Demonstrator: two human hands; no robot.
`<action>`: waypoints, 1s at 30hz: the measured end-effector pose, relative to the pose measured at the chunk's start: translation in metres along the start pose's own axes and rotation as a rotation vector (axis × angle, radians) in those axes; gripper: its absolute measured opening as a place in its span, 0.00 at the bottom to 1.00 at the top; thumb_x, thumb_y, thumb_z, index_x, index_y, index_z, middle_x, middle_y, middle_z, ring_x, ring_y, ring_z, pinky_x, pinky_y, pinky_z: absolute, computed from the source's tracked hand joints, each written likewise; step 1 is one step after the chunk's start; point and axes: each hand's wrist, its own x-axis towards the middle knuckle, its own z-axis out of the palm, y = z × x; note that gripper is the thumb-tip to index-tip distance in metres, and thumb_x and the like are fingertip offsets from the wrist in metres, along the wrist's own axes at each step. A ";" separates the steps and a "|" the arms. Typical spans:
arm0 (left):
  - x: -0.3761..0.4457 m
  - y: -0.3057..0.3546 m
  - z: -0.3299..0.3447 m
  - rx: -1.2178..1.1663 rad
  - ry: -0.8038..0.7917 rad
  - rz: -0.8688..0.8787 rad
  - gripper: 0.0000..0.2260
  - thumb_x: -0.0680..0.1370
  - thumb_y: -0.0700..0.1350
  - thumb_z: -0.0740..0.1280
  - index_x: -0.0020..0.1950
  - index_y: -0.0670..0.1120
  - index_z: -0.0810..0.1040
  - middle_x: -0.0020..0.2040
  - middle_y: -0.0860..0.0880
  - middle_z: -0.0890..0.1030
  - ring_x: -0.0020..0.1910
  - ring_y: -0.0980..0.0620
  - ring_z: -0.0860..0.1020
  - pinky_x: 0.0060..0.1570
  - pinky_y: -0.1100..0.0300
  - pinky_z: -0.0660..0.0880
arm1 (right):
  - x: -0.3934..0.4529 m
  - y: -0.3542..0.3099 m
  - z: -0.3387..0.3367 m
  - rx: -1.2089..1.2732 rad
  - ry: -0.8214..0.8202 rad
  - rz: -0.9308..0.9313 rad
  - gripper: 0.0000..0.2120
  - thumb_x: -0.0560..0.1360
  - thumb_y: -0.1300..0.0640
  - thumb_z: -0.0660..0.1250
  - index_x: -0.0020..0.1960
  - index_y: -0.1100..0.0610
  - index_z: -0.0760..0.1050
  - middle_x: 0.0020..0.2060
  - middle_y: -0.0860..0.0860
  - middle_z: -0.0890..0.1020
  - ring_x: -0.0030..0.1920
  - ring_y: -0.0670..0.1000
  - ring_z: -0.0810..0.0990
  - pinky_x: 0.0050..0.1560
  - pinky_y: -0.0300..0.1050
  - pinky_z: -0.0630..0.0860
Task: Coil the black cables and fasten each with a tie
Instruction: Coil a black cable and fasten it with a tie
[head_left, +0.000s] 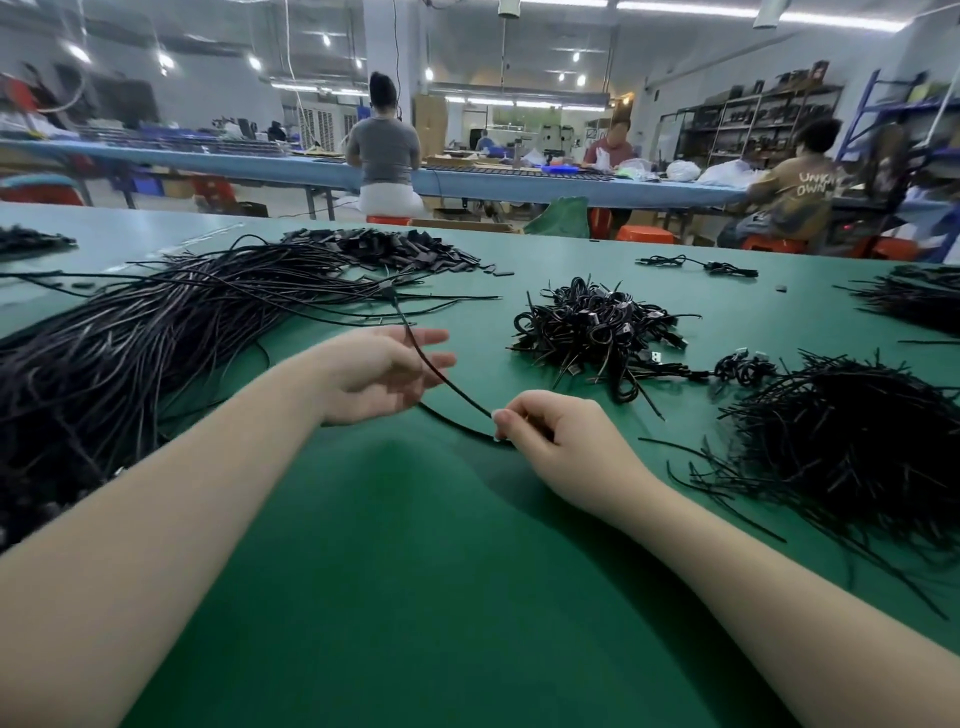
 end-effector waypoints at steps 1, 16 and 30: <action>-0.002 0.005 -0.003 -0.196 -0.076 0.000 0.14 0.75 0.31 0.58 0.56 0.43 0.76 0.52 0.44 0.84 0.41 0.51 0.82 0.36 0.61 0.79 | 0.000 0.000 0.000 -0.009 -0.001 0.001 0.11 0.78 0.50 0.64 0.38 0.50 0.77 0.22 0.45 0.69 0.25 0.45 0.65 0.28 0.37 0.62; -0.059 0.053 0.036 0.122 -0.791 -0.025 0.19 0.72 0.59 0.66 0.32 0.46 0.83 0.23 0.51 0.78 0.20 0.56 0.75 0.23 0.68 0.71 | -0.002 -0.003 -0.002 0.037 0.034 -0.030 0.19 0.76 0.45 0.66 0.31 0.55 0.72 0.22 0.45 0.67 0.26 0.43 0.63 0.29 0.39 0.60; -0.039 0.057 0.045 -0.268 -0.213 0.315 0.27 0.83 0.58 0.47 0.56 0.44 0.81 0.48 0.47 0.85 0.49 0.51 0.83 0.45 0.60 0.80 | -0.008 -0.030 0.011 0.359 -0.210 -0.074 0.12 0.82 0.53 0.58 0.46 0.46 0.80 0.27 0.48 0.71 0.26 0.43 0.70 0.30 0.36 0.69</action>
